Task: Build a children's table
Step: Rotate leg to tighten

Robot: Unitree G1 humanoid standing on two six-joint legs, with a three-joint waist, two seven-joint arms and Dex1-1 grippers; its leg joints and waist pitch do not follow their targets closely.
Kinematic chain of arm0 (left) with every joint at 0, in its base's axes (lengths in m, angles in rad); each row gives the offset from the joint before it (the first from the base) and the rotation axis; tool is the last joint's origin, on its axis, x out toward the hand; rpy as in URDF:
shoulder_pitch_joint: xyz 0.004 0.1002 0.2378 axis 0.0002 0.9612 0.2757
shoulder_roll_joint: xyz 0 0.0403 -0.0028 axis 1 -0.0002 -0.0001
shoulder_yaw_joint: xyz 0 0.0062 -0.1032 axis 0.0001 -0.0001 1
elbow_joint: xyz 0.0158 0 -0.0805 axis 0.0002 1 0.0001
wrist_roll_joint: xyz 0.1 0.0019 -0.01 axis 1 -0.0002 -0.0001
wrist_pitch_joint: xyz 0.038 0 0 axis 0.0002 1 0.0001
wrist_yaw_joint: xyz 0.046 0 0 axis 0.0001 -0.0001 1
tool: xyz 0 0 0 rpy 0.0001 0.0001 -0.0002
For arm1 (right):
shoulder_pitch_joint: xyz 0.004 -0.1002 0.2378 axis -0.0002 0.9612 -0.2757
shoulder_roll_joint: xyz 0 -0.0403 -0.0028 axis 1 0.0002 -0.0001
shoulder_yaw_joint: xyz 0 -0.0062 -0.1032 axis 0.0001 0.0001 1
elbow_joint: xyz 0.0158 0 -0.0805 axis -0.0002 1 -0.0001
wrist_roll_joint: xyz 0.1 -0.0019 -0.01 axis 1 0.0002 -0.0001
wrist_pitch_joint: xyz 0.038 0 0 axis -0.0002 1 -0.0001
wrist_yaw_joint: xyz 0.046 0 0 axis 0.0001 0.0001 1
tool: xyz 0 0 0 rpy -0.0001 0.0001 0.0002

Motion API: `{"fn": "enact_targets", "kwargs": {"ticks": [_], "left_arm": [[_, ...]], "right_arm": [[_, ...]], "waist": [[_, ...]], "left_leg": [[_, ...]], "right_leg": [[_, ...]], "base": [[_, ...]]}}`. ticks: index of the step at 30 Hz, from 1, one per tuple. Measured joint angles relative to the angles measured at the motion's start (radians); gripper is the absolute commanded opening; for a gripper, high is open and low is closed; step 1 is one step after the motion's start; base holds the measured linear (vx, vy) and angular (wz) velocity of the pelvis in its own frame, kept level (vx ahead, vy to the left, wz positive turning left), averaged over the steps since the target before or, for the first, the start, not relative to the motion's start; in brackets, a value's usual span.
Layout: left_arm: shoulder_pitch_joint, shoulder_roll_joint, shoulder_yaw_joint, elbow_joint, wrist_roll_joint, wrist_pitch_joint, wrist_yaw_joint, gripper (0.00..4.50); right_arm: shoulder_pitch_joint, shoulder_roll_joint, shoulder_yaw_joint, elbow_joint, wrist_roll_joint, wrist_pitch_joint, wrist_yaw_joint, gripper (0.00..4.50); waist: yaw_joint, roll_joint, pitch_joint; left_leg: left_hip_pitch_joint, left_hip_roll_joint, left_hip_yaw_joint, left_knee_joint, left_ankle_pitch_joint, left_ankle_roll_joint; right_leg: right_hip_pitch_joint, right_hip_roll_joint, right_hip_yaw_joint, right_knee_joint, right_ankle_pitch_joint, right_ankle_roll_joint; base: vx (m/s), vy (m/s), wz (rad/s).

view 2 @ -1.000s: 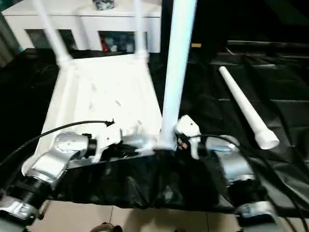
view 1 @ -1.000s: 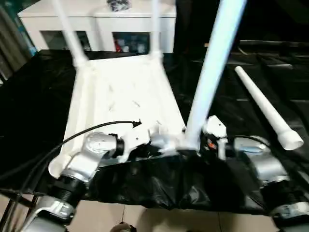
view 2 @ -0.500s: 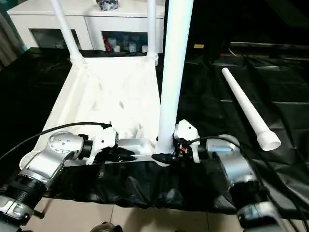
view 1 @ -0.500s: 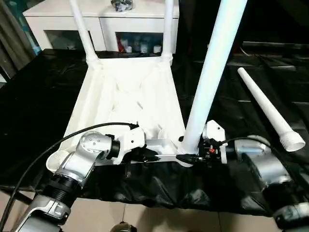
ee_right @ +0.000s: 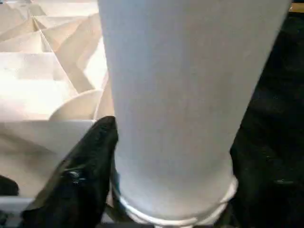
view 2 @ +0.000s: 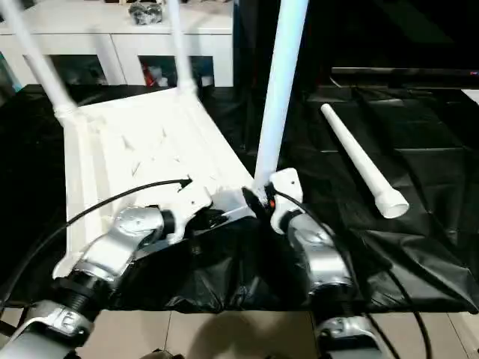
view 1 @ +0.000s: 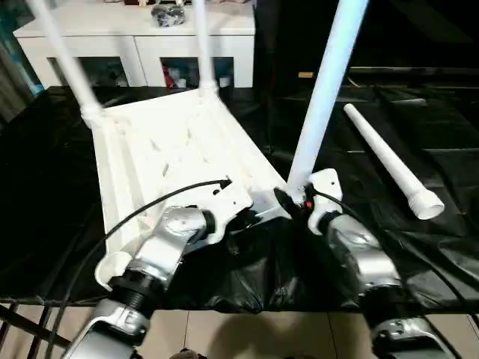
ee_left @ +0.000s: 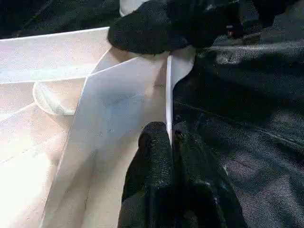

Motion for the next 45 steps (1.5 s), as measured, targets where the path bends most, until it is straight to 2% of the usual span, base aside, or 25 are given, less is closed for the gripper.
{"fn": "enact_targets", "kwargs": {"ticks": [4,9,15,19,21,26,27,31,33,36,38,43,45], "left_arm": [[0.0,-0.003,-0.001,-0.004,0.003,0.0,0.001,0.0],[0.009,0.024,-0.018,-0.029,-0.001,-0.022,-0.048,0.0],[0.018,0.074,-0.016,-0.049,-0.041,-0.048,-0.14,0.0],[0.027,0.116,-0.01,-0.054,-0.084,-0.06,-0.238,0.0],[0.03,0.131,-0.01,-0.053,-0.095,-0.075,-0.269,0.0],[0.038,0.176,-0.012,-0.052,-0.121,-0.11,-0.345,0.0],[0.039,0.187,-0.013,-0.05,-0.125,-0.121,-0.361,0.0],[0.039,0.218,-0.018,-0.044,-0.129,-0.15,-0.411,0.0],[0.039,0.224,-0.019,-0.041,-0.129,-0.157,-0.417,0.0],[0.039,0.228,-0.019,-0.035,-0.136,-0.163,-0.429,0.0],[0.039,0.229,-0.019,-0.034,-0.138,-0.163,-0.432,0.0],[0.039,0.222,-0.021,-0.028,-0.147,-0.166,-0.439,0.0],[0.036,0.21,-0.012,-0.017,-0.136,-0.162,-0.404,0.0]], "right_arm": [[-0.002,0.002,-0.001,0.002,0.001,-0.003,0.001,3.89],[-0.008,-0.045,0.028,0.016,-0.008,-0.043,0.081,3.89],[-0.006,-0.168,0.082,-0.002,0.004,-0.066,0.334,3.89],[0.012,-0.259,0.133,-0.052,0.035,-0.065,0.559,3.89],[0.017,-0.274,0.139,-0.065,0.046,-0.064,0.619,3.89],[0.021,-0.321,0.174,-0.105,0.077,-0.04,0.764,3.89],[0.021,-0.328,0.182,-0.111,0.079,-0.036,0.788,3.64],[0.009,-0.354,0.214,-0.122,0.078,-0.029,0.859,3.4],[0.007,-0.356,0.216,-0.122,0.077,-0.026,0.873,3.2],[0.005,-0.356,0.216,-0.122,0.078,-0.017,0.879,3.13],[0.005,-0.357,0.216,-0.123,0.078,-0.014,0.884,2.8],[0.018,-0.358,0.214,-0.149,0.08,0.002,0.881,2.73],[0.035,-0.325,0.186,-0.143,0.077,0.002,0.806,2.72]], "waist": [[0.001,0.0,0.0],[0.007,0.001,0.0],[0.012,0.002,0.0],[0.024,0.005,-0.002],[0.032,0.005,-0.002],[0.037,0.006,-0.001],[0.037,0.006,-0.001],[0.038,0.006,-0.001],[0.038,0.005,-0.001],[0.038,0.006,-0.001],[0.038,0.007,-0.001],[0.038,0.013,-0.002],[0.036,0.015,-0.004]], "left_leg": [[-0.001,-0.001,0.0,0.0,0.0,0.0],[-0.001,-0.001,0.001,-0.003,0.0,0.0],[-0.002,0.0,0.001,-0.004,0.0,0.0],[-0.002,0.002,0.002,-0.006,0.0,0.0],[-0.002,0.002,0.002,-0.007,0.0,0.0],[-0.002,0.002,0.004,-0.006,0.0,0.0],[-0.002,0.002,0.004,-0.006,0.0,0.0],[-0.002,0.002,0.004,-0.006,0.0,0.0],[-0.002,0.002,0.004,-0.006,0.0,0.0],[-0.002,0.002,0.004,-0.006,0.0,0.0],[-0.002,0.002,0.004,-0.006,0.0,0.0],[-0.002,0.002,0.004,-0.006,0.0,0.0],[0.0,0.002,0.004,-0.006,0.0,0.0]], "right_leg": [[0.0,0.0,0.001,-0.003,0.0,0.0],[0.0,0.0,0.002,-0.003,0.0,0.0],[-0.002,0.001,0.002,0.005,0.001,-0.001],[-0.002,0.002,0.001,0.006,0.003,-0.005],[-0.002,0.002,0.001,0.006,0.003,-0.005],[-0.002,0.002,0.002,0.005,0.003,-0.005],[-0.002,0.001,0.002,0.005,0.003,-0.005],[-0.001,0.001,0.003,0.005,0.003,-0.005],[0.0,0.001,0.003,0.005,0.003,-0.005],[0.0,0.001,0.003,0.005,0.003,-0.005],[0.0,0.001,0.003,0.005,0.003,-0.005],[0.001,0.001,0.003,0.005,0.003,-0.005],[0.002,0.001,0.003,0.005,0.003,-0.005]], "base": [[0.0,0.0,0.0],[0.0,0.0,0.0],[0.0,0.0,0.0],[0.0,0.0,0.0],[0.0,0.0,0.0],[0.0,0.0,0.0],[0.0,0.0,0.0],[0.0,0.0,0.0],[0.0,0.0,0.0],[0.0,0.0,0.0],[0.0,0.0,0.0],[0.0,0.0,0.0],[0.0,0.0,0.0]]}}
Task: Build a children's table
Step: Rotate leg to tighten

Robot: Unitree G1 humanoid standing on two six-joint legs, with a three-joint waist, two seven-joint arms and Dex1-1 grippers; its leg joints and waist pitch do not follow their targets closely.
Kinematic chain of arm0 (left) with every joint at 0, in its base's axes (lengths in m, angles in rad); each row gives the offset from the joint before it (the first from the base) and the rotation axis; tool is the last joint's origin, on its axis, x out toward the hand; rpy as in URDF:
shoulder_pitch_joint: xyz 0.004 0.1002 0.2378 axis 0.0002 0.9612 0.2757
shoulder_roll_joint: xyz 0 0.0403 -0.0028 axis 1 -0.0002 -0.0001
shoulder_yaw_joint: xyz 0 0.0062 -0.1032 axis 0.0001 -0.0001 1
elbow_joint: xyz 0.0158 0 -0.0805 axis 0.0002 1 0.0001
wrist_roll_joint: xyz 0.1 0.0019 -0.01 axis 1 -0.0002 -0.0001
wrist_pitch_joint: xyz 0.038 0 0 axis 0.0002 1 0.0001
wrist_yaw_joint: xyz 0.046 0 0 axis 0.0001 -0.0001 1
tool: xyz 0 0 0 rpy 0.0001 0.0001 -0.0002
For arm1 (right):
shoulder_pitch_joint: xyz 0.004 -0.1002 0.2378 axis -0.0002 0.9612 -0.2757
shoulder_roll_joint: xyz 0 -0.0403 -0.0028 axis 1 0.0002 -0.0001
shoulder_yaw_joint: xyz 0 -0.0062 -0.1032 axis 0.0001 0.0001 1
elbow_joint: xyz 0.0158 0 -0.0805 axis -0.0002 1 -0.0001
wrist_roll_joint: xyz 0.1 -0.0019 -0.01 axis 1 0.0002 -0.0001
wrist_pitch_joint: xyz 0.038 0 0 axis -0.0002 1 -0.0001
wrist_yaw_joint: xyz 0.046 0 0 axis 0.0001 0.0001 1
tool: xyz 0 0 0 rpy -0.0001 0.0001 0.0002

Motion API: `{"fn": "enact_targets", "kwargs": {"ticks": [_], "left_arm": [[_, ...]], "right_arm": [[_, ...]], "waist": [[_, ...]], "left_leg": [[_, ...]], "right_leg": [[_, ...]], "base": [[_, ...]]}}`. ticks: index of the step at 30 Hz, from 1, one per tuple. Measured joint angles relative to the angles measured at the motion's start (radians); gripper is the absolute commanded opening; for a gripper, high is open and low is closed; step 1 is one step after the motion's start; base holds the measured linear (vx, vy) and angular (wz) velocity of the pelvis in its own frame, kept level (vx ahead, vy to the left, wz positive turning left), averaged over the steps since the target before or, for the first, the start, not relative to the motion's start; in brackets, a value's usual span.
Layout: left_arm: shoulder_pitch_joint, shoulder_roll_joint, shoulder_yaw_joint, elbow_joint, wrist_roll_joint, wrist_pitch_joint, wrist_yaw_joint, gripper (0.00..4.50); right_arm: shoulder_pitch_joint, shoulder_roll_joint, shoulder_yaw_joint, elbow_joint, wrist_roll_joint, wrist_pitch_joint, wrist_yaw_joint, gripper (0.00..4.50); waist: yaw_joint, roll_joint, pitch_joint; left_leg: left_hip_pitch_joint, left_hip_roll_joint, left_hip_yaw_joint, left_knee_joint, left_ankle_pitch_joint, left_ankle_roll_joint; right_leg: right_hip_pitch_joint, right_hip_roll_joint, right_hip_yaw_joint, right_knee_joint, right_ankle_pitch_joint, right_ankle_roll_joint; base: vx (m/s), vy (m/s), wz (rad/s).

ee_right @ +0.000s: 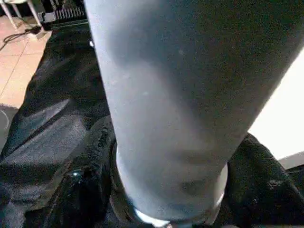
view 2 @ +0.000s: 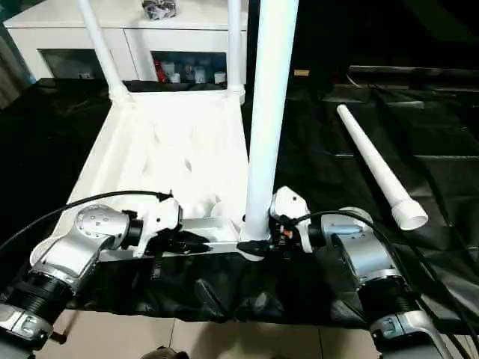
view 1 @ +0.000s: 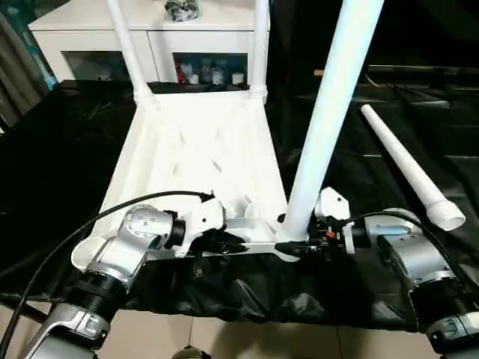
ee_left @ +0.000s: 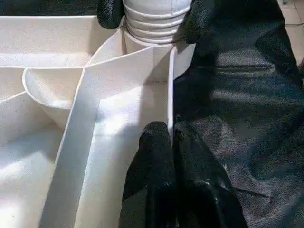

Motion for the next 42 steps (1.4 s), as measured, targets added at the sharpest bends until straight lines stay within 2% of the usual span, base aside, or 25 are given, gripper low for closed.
{"fn": "enact_targets", "kwargs": {"ticks": [4,7,10,14,15,16,19,20,22,27,30,33,36,42], "left_arm": [[-0.039,-0.079,0.013,0.051,0.054,0.042,0.178,0.0],[-0.039,-0.139,0.024,0.047,0.069,0.097,0.283,0.0],[-0.033,-0.184,0.03,0.03,0.087,0.145,0.368,0.0],[-0.019,-0.234,0.024,0.002,0.127,0.178,0.438,0.0],[-0.015,-0.239,0.021,-0.005,0.131,0.181,0.45,0.0],[-0.012,-0.243,0.02,-0.012,0.136,0.185,0.458,0.0],[-0.011,-0.25,0.017,-0.014,0.138,0.191,0.472,0.0],[-0.011,-0.249,0.017,-0.016,0.138,0.191,0.471,0.0],[-0.011,-0.245,0.014,-0.018,0.137,0.188,0.465,0.0],[-0.003,-0.209,0.012,-0.032,0.124,0.165,0.422,0.0],[0.017,-0.152,0.012,-0.055,0.097,0.128,0.339,0.0],[0.025,-0.125,0.012,-0.064,0.077,0.109,0.278,0.0],[0.031,-0.081,0.011,-0.072,0.045,0.094,0.201,0.0],[0.033,-0.013,0.001,-0.072,0.01,0.046,0.081,0.0]], "right_arm": [[-0.005,0.119,-0.091,0.069,-0.026,0.002,-0.312,2.7],[-0.006,0.195,-0.133,0.085,-0.048,0.009,-0.514,2.7],[-0.006,0.263,-0.158,0.086,-0.074,0.019,-0.687,2.7],[-0.008,0.311,-0.18,0.086,-0.092,0.024,-0.817,2.7],[-0.008,0.322,-0.19,0.087,-0.092,0.023,-0.832,3.26],[-0.008,0.334,-0.2,0.087,-0.09,0.022,-0.844,3.4],[-0.01,0.345,-0.209,0.086,-0.075,0.022,-0.846,3.47],[-0.01,0.344,-0.209,0.084,-0.076,0.022,-0.846,3.74],[-0.01,0.336,-0.201,0.081,-0.083,0.022,-0.835,3.83],[-0.01,0.267,-0.165,0.072,-0.075,0.026,-0.699,3.83],[-0.011,0.204,-0.128,0.066,-0.063,0.027,-0.549,3.83],[-0.011,0.161,-0.102,0.062,-0.061,0.025,-0.445,3.83],[-0.011,0.079,-0.047,0.031,-0.043,0.024,-0.281,3.83],[-0.013,-0.01,0.002,-0.005,-0.027,0.02,-0.046,3.83]], "waist": [[-0.019,0.003,0.0],[-0.038,0.004,0.001],[-0.046,0.004,0.001],[-0.054,0.002,0.002],[-0.055,0.003,0.002],[-0.056,0.003,0.002],[-0.058,0.005,0.001],[-0.058,0.006,0.0],[-0.059,0.007,0.0],[-0.058,0.007,0.0],[-0.056,0.009,0.0],[-0.05,0.009,0.0],[-0.036,0.009,0.0],[-0.016,0.005,0.001]], "left_leg": [[0.003,-0.001,0.0,0.0,0.0,0.0],[0.004,-0.001,-0.001,0.0,0.0,0.0],[0.004,-0.002,-0.004,0.0,0.0,0.0],[0.004,-0.002,-0.004,0.0,0.0,0.0],[0.003,-0.002,-0.004,0.0,0.0,0.0],[0.003,-0.002,-0.005,0.0,0.0,0.0],[0.002,-0.003,-0.004,0.0,0.0,0.0],[0.002,-0.003,-0.004,-0.001,0.0,0.0],[0.001,-0.004,-0.004,-0.001,0.0,0.0],[0.0,-0.004,-0.004,-0.004,0.0,0.0],[0.001,-0.003,-0.004,-0.008,0.0,0.0],[0.001,-0.003,-0.003,-0.008,0.0,0.0],[0.001,-0.002,-0.003,-0.007,0.0,0.0],[0.0,0.0,-0.002,-0.005,0.0,0.0]], "right_leg": [[0.0,-0.001,0.0,-0.001,-0.002,0.003],[-0.001,-0.001,-0.001,-0.002,-0.002,0.004],[-0.001,-0.001,-0.002,-0.003,-0.002,0.004],[-0.001,-0.001,-0.003,-0.005,-0.002,0.004],[-0.001,-0.001,-0.003,-0.007,-0.002,0.004],[-0.001,-0.001,-0.003,-0.008,-0.002,0.004],[0.0,-0.001,-0.002,-0.014,-0.002,0.004],[0.001,-0.001,-0.002,-0.016,-0.002,0.004],[0.0,-0.001,-0.002,-0.018,-0.002,0.004],[-0.001,-0.001,-0.001,-0.018,-0.002,0.004],[-0.002,0.0,-0.002,-0.017,-0.001,0.003],[-0.003,0.0,-0.002,-0.013,0.001,0.002],[-0.004,0.0,-0.001,-0.007,0.001,0.002],[-0.005,0.0,-0.002,-0.001,-0.001,0.002]], "base": [[0.0,0.0,0.0],[0.0,0.0,0.0],[0.0,0.0,0.0],[0.0,0.0,0.0],[0.0,0.0,0.0],[0.0,0.0,0.0],[0.0,0.0,0.0],[0.0,0.0,0.0],[0.0,0.0,0.0],[0.0,0.0,0.0],[0.0,0.0,0.0],[0.0,0.0,0.0],[0.0,0.0,0.0],[0.0,0.0,0.0]]}}
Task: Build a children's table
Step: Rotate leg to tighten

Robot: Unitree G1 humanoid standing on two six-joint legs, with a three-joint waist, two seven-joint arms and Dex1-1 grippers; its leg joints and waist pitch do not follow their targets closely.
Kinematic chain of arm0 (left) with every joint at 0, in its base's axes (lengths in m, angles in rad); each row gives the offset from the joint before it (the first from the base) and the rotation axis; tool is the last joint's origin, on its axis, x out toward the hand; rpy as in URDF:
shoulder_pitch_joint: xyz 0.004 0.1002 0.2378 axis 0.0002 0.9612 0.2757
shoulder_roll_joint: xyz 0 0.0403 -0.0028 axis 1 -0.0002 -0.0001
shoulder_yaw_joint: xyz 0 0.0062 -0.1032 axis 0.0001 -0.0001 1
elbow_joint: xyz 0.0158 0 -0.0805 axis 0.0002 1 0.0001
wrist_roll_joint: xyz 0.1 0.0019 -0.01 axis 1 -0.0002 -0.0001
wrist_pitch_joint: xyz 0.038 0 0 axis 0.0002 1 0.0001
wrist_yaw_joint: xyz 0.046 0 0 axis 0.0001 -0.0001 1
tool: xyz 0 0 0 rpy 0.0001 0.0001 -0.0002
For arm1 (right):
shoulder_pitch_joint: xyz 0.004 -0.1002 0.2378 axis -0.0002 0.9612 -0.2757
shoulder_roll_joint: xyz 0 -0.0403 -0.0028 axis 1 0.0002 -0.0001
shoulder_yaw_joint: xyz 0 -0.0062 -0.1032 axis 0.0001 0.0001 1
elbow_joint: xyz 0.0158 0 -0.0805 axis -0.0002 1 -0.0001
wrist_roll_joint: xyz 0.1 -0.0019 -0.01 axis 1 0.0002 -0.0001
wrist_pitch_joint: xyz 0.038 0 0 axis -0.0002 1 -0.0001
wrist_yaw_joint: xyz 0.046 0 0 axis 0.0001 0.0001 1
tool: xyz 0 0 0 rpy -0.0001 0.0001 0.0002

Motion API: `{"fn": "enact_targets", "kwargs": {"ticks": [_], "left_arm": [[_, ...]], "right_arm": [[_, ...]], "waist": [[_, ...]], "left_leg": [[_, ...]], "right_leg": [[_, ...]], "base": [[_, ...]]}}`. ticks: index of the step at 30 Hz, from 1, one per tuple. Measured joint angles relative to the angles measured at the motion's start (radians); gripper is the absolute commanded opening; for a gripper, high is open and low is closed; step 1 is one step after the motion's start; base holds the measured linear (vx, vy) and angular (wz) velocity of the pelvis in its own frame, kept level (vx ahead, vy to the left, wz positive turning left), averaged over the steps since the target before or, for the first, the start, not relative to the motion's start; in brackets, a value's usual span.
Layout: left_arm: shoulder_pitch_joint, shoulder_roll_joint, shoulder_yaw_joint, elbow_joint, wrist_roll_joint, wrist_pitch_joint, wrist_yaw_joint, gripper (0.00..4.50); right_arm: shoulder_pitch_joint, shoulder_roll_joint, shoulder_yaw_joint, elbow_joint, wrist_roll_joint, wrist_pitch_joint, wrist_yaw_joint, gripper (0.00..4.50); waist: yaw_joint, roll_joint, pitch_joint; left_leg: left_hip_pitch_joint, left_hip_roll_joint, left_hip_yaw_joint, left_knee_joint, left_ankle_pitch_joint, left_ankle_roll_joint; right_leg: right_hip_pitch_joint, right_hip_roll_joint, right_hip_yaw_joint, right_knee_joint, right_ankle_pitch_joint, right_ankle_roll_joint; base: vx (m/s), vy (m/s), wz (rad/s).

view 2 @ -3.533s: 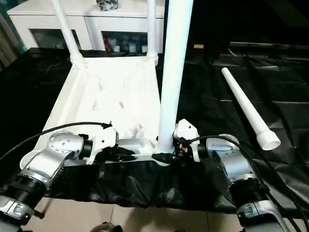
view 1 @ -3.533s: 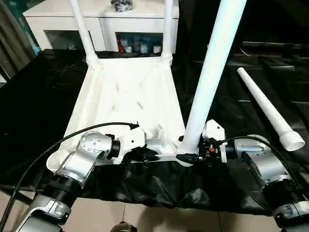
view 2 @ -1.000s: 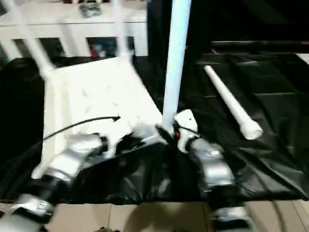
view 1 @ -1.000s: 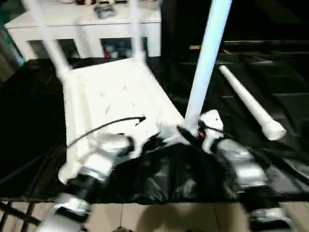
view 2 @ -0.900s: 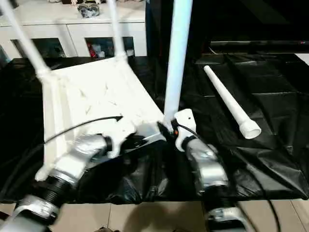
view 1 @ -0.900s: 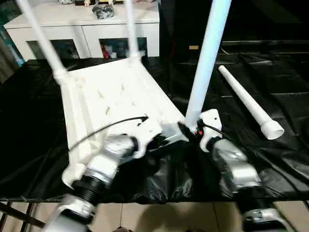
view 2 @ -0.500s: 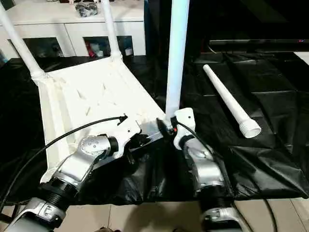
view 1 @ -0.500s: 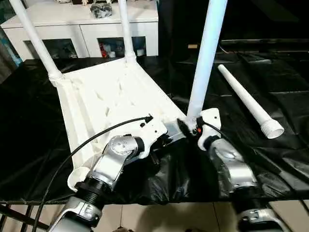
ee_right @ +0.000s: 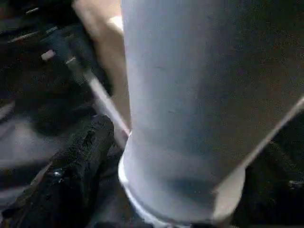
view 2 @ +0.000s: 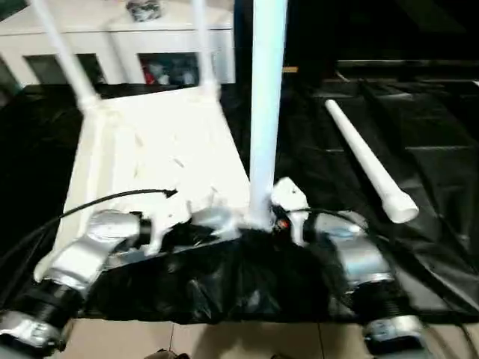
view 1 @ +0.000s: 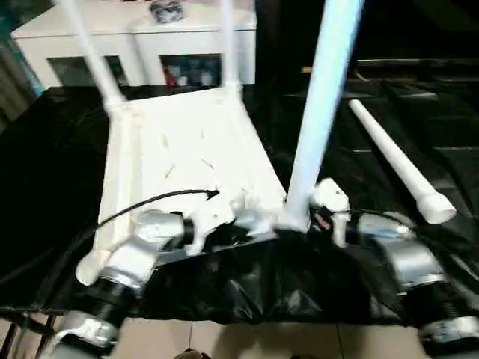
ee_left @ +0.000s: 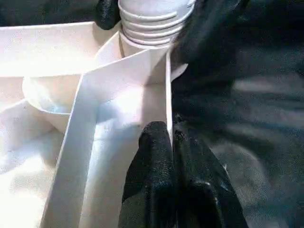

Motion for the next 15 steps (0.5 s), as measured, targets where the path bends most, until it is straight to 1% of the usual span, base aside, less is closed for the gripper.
{"fn": "enact_targets", "kwargs": {"ticks": [3,4,7,10,11,15], "left_arm": [[-0.001,0.014,-0.001,0.002,-0.002,-0.015,-0.032,0.0],[-0.002,0.02,-0.001,0.003,-0.002,-0.019,-0.042,0.0],[-0.003,0.034,-0.001,0.004,-0.009,-0.028,-0.067,0.0],[-0.005,0.049,-0.005,0.007,-0.02,-0.033,-0.097,0.0],[-0.007,0.052,-0.007,0.01,-0.022,-0.035,-0.105,0.0],[-0.009,0.055,-0.01,0.016,-0.022,-0.048,-0.114,0.0]], "right_arm": [[-0.012,-0.012,0.019,0.0,0.0,-0.002,0.055,3.83],[-0.014,-0.013,0.023,0.0,0.0,-0.001,0.07,3.68],[-0.015,-0.019,0.029,-0.002,0.02,0.012,0.101,3.47],[-0.015,-0.021,0.034,-0.01,0.03,0.03,0.129,3.24],[-0.015,-0.021,0.036,-0.011,0.03,0.031,0.134,3.07],[-0.008,-0.022,0.037,-0.022,0.03,0.031,0.137,2.89]], "waist": [[0.011,-0.002,0.001],[0.014,-0.004,0.001],[0.017,-0.008,0.003],[0.017,-0.009,0.004],[0.017,-0.009,0.004],[0.019,-0.009,0.004]], "left_leg": [[0.0,0.0,0.001,0.001,0.0,0.0],[0.0,0.0,0.001,0.002,0.0,0.0],[-0.001,0.0,0.002,0.003,0.0,0.0],[-0.001,0.0,0.002,0.003,0.0,0.0],[-0.001,0.0,0.002,0.003,0.0,0.0],[-0.001,0.0,0.002,0.003,0.0,0.0]], "right_leg": [[0.0,0.0,0.001,0.0,0.0,0.0],[0.0,0.0,0.001,0.0,0.0,0.0],[0.0,-0.001,0.002,0.0,0.0,0.0],[0.0,-0.001,0.002,0.0,0.0,0.0],[0.0,-0.001,0.002,0.0,0.0,0.0],[0.001,-0.001,0.002,0.0,0.0,0.0]], "base": [[0.0,0.0,0.0],[0.0,0.0,0.0],[0.0,0.0,0.0],[0.0,0.0,0.0],[0.0,0.0,0.0],[0.0,0.0,0.0]]}}
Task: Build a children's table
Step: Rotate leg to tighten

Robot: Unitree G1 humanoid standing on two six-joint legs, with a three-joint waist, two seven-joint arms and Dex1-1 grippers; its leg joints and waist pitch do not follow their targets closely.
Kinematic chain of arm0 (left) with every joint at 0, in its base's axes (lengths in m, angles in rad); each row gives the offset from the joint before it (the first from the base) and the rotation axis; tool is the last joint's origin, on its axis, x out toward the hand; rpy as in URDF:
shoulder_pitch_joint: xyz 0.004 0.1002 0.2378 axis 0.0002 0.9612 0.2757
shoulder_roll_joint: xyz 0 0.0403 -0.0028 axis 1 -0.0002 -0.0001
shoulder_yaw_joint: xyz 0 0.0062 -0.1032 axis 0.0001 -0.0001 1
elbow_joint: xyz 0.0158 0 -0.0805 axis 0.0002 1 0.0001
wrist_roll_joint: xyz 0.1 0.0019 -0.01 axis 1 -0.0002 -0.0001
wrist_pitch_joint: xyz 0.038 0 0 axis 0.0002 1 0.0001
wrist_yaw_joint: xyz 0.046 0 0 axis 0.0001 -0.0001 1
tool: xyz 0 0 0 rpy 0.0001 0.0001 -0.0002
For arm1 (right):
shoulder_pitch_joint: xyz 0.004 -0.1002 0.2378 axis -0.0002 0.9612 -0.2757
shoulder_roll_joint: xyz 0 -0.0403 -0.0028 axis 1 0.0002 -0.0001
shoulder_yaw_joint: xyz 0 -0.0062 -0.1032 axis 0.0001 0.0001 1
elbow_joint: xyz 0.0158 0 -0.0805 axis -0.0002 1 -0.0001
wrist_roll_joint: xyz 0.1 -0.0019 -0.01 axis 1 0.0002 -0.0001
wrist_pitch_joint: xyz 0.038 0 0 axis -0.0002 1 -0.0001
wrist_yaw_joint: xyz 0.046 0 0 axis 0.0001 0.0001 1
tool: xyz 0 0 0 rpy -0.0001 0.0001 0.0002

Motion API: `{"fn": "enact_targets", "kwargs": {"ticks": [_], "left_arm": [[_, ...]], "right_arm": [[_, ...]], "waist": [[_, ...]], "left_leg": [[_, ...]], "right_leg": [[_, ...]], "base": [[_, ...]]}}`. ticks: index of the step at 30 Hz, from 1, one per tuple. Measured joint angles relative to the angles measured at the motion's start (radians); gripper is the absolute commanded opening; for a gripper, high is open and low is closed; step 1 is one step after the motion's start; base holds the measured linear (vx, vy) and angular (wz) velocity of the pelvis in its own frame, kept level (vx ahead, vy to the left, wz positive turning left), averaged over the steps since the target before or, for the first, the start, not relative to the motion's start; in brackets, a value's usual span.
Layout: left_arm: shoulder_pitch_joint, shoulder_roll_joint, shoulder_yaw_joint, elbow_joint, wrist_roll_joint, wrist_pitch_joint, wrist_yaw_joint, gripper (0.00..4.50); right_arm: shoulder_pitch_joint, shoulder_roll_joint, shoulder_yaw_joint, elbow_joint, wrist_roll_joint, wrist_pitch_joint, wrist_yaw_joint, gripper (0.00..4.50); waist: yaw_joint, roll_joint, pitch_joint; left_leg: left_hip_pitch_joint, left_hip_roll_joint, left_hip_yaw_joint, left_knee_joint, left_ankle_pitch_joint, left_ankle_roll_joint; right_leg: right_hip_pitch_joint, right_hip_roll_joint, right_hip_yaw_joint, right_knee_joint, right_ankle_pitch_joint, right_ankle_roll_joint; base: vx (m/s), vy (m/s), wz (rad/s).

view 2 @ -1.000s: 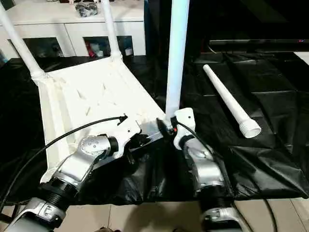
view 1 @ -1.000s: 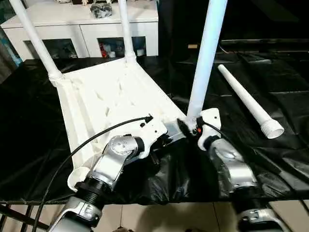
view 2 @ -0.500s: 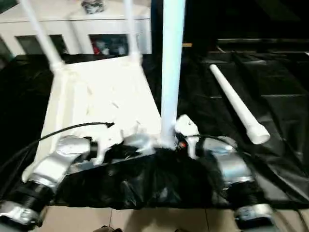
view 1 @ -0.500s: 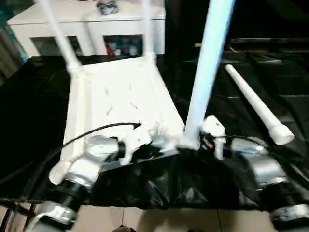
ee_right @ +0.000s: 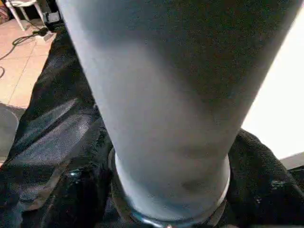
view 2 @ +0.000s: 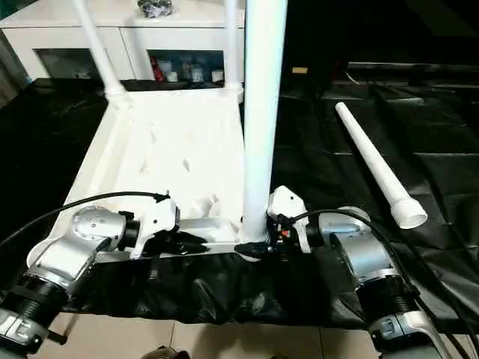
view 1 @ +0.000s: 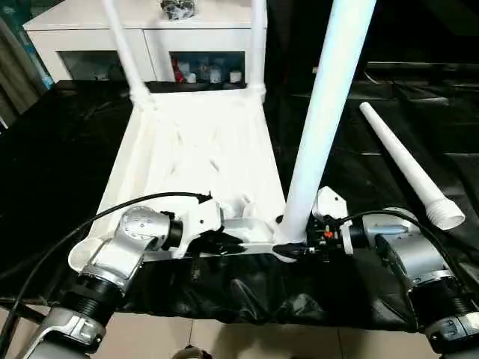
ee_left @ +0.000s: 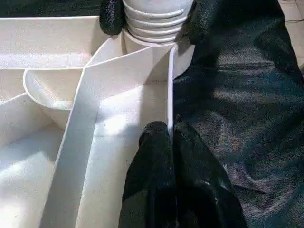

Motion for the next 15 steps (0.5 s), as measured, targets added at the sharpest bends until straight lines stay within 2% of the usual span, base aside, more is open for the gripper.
{"fn": "enact_targets", "kwargs": {"ticks": [6,9,11,13,15], "left_arm": [[0.0,-0.012,0.001,-0.008,0.0,0.034,0.003,0.0],[0.0,-0.024,0.008,-0.008,0.014,0.066,0.056,0.0],[-0.01,-0.083,0.028,0.009,0.054,0.112,0.173,0.0],[-0.013,-0.135,0.028,0.013,0.069,0.142,0.251,0.0],[-0.014,-0.182,0.028,0.017,0.086,0.164,0.312,0.0]], "right_arm": [[0.046,0.027,-0.03,-0.03,0.01,0.01,-0.06,2.78],[0.06,0.078,-0.058,-0.023,-0.003,0.009,-0.182,2.77],[0.06,0.186,-0.123,0.024,-0.034,-0.001,-0.415,2.77],[0.059,0.236,-0.155,0.04,-0.048,-0.003,-0.57,2.76],[0.058,0.278,-0.181,0.054,-0.059,-0.001,-0.68,2.76]], "waist": [[0.004,-0.002,-0.001],[-0.008,-0.002,-0.002],[-0.028,-0.001,-0.002],[-0.043,0.003,-0.001],[-0.05,0.004,-0.001]], "left_leg": [[0.002,0.0,0.0,0.0,0.0,0.0],[0.005,0.0,0.0,0.0,0.0,0.0],[0.008,-0.001,-0.002,0.0,0.001,-0.002],[0.009,-0.003,-0.005,0.0,0.001,-0.002],[0.01,-0.003,-0.007,0.0,0.001,-0.002]], "right_leg": [[0.001,0.0,0.0,0.0,0.0,0.0],[0.002,0.0,0.0,0.0,-0.001,0.002],[0.003,0.0,-0.001,0.0,-0.001,0.003],[0.003,-0.002,-0.002,-0.003,-0.002,0.003],[0.005,-0.001,-0.004,-0.006,-0.002,0.004]], "base": [[0.0,0.0,0.0],[0.0,0.0,0.0],[-0.027,0.001,-0.05],[-0.061,0.011,-0.11],[-0.025,0.009,-0.03]]}}
